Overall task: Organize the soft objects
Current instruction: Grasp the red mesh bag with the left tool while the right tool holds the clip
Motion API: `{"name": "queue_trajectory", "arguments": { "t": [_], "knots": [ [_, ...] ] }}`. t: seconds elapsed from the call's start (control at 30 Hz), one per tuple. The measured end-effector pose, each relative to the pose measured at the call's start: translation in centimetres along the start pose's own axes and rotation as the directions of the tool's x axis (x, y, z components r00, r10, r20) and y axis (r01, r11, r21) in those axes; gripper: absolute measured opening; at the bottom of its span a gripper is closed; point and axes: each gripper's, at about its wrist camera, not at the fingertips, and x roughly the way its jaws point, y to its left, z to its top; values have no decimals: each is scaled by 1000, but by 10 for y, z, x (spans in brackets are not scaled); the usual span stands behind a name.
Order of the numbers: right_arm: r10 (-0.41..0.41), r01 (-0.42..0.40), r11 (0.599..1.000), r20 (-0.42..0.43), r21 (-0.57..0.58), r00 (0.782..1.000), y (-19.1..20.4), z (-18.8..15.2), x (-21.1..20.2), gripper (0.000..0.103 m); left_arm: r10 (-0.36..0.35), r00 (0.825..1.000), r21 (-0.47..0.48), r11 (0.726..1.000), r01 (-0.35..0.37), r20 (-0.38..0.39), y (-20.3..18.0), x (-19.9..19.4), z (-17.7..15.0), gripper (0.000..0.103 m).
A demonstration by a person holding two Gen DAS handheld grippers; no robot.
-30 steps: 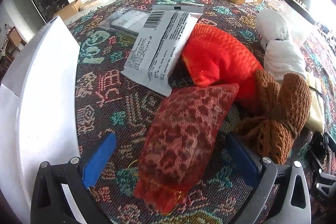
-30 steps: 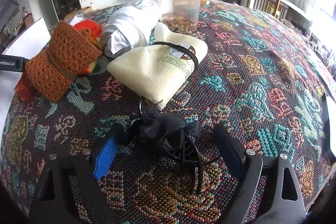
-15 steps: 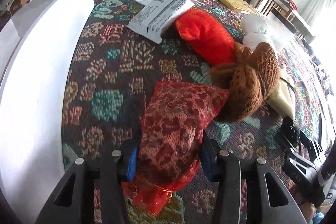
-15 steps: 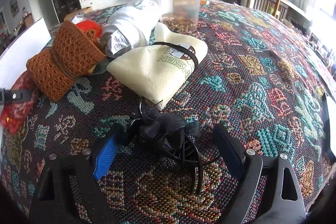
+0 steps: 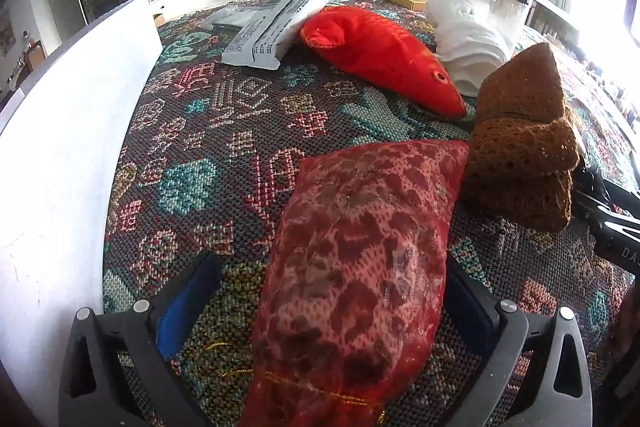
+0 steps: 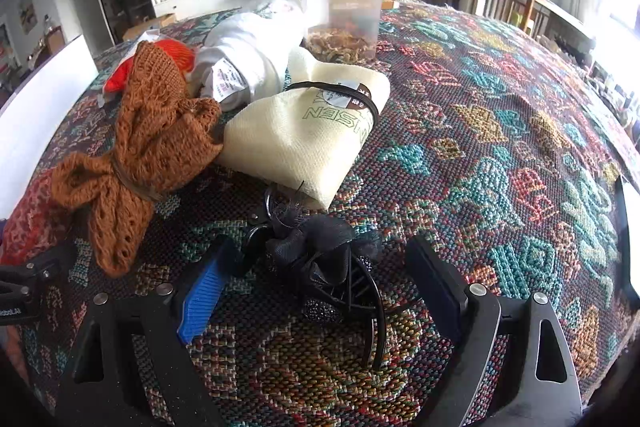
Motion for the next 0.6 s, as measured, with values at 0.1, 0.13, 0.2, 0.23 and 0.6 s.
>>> {"name": "queue_trajectory", "arguments": {
  "t": [0.1, 0.13, 0.2, 0.23, 0.6],
  "knots": [
    [10, -10, 1000, 2, 6, 1000, -1, 0, 0, 90, 0, 1000, -2, 1000, 0, 4, 1, 0, 1, 103],
    [15, -15, 1000, 3, 9, 1000, -2, 0, -1, 90, 0, 1000, -2, 1000, 0, 5, 1, -1, 1, 103],
    [25, -25, 1000, 6, 17, 1000, -4, 1, -1, 90, 0, 1000, -3, 1000, 0, 6, 2, 1, 3, 103],
    [29, -30, 999, 7, 20, 1000, -5, 1, -2, 90, 0, 1000, -2, 1000, 0, 6, 2, 1, 2, 103],
    [141, -143, 987, 29, 78, 990, -18, -3, -10, 90, 0, 1000, -3, 1000, 0, 6, 1, -1, 1, 103]
  ]
}}
